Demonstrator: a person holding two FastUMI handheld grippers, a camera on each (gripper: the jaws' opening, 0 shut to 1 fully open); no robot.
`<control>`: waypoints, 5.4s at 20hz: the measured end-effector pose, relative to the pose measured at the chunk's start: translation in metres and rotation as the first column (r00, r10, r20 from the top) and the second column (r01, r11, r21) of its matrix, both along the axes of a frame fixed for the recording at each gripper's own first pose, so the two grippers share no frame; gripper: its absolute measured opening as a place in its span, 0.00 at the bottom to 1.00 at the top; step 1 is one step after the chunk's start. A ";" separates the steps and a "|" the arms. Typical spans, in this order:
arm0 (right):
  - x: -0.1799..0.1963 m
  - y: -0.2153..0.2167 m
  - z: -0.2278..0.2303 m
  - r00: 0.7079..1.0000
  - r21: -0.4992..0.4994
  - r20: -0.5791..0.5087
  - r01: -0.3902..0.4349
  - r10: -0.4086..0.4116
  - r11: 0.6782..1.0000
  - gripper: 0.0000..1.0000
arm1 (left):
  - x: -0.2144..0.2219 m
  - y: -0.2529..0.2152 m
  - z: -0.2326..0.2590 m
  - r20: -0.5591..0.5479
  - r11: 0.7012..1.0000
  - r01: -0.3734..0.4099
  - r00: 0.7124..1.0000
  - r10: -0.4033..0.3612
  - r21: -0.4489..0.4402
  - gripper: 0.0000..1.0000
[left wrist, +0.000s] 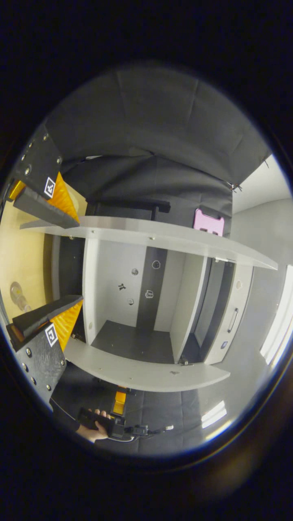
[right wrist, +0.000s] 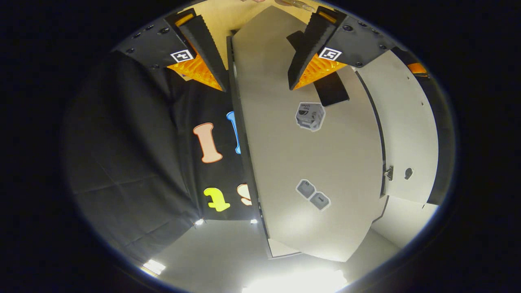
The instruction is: Grasp the bottle in the cabinet with the left hand and place it on the coaster, then close the right door with the right hand and the left door with the left hand.
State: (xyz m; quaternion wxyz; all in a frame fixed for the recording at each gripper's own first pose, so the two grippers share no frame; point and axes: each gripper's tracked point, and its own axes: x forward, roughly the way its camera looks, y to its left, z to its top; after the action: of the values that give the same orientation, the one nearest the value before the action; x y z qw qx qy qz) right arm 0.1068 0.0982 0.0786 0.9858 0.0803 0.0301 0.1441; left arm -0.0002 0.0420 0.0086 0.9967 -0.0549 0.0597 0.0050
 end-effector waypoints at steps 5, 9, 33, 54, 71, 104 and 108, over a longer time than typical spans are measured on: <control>0.000 0.022 -0.002 1.000 -0.006 0.023 -0.009 0.009 1.000 0.97 | -0.024 0.036 0.000 0.022 0.998 -0.057 0.998 0.058 -0.026 0.95; 0.000 0.022 -0.005 1.000 -0.001 0.024 0.014 -0.014 1.000 0.97 | -0.030 0.078 0.003 0.034 0.993 -0.117 0.993 0.117 0.000 0.96; -0.020 0.009 -0.037 0.993 -0.109 0.005 0.118 -0.118 0.987 0.97 | 0.048 0.207 0.063 0.150 0.972 -0.139 0.982 0.112 0.189 0.96; -0.021 -0.004 -0.084 0.993 -0.081 -0.092 0.064 -0.072 0.995 0.97 | 0.077 0.127 0.072 0.120 0.973 -0.009 0.993 -0.019 0.230 0.94; 0.012 -0.056 -0.071 0.995 -0.097 -0.098 -0.029 0.020 0.995 0.98 | 0.102 0.033 0.067 0.127 0.976 -0.113 0.988 0.091 0.185 0.94; -0.008 -0.097 -0.078 0.997 -0.089 -0.016 0.072 -0.074 0.993 0.98 | -0.022 -0.056 0.054 0.173 0.982 -0.185 0.966 0.191 -0.048 0.94; -0.011 -0.095 -0.074 0.995 -0.084 -0.011 0.094 -0.095 0.992 0.97 | -0.019 -0.038 0.072 0.218 0.981 -0.196 0.957 0.189 0.009 0.94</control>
State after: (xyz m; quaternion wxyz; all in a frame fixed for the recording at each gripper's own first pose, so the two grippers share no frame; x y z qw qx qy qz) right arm 0.0961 0.0029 0.0045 0.9938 0.0416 0.0394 0.0954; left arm -0.0196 0.0039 0.0805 0.9927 -0.0455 -0.0548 0.0969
